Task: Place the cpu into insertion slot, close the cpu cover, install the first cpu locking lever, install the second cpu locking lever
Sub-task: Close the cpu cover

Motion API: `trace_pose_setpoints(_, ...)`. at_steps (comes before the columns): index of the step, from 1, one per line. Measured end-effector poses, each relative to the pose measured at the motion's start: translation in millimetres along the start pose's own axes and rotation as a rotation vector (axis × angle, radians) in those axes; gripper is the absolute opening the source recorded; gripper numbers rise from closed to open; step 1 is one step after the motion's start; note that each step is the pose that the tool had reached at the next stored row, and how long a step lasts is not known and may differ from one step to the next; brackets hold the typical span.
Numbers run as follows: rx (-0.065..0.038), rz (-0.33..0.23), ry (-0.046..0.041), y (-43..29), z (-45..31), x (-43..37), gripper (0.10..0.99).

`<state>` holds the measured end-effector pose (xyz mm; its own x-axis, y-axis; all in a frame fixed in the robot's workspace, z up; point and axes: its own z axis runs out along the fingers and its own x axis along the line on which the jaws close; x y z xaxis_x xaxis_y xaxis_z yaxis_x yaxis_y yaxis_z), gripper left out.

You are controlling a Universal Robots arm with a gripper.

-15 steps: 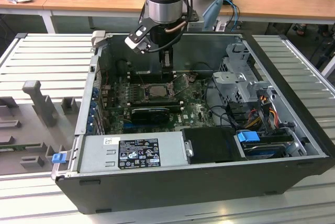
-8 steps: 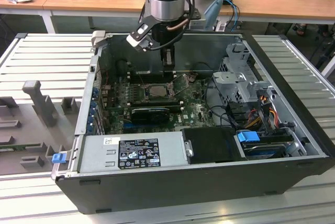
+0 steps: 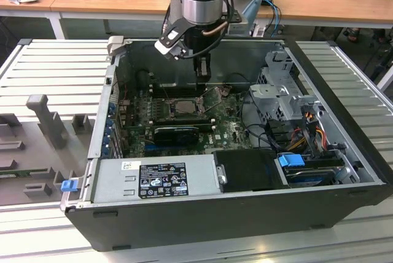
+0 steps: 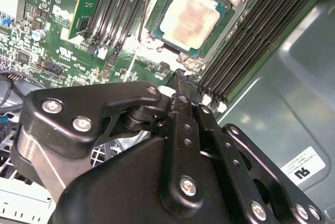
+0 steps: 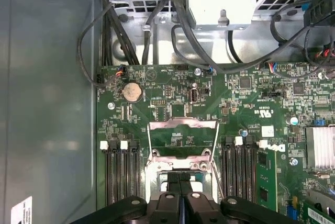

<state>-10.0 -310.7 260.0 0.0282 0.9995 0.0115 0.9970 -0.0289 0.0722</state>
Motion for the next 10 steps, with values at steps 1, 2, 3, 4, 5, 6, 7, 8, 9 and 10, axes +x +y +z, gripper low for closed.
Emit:
trace_pose_setpoints(1, 0.000, 0.000, -0.0001, 0.8, 0.0, 0.2, 0.106)
trace_pose_setpoints(2, 0.000, -0.001, -0.0001, 1.7, 0.0, 0.5, 0.106)
trace_pose_setpoints(3, 0.001, -0.001, -0.0002, 2.4, 0.0, 0.6, 0.106)
trace_pose_setpoints(4, 0.001, -0.001, -0.0002, 3.2, 0.0, 0.8, 0.106)
trace_pose_setpoints(5, 0.001, -0.002, -0.0005, 4.3, -0.6, 1.1, 0.106)
trace_pose_setpoints(6, 0.001, -0.002, -0.0016, 4.5, -1.6, 1.4, 0.106)
trace_pose_setpoints(7, 0.001, -0.002, -0.0026, 4.6, -2.8, 1.8, 0.106)
trace_pose_setpoints(8, 0.001, -0.002, -0.0032, 4.9, -3.8, 2.0, 0.106)
trace_pose_setpoints(9, 0.001, -0.002, -0.0036, 5.2, -4.4, 2.2, 0.106)
trace_pose_setpoints(10, 0.002, -0.002, -0.0041, 6.5, -5.5, 2.5, 0.106)
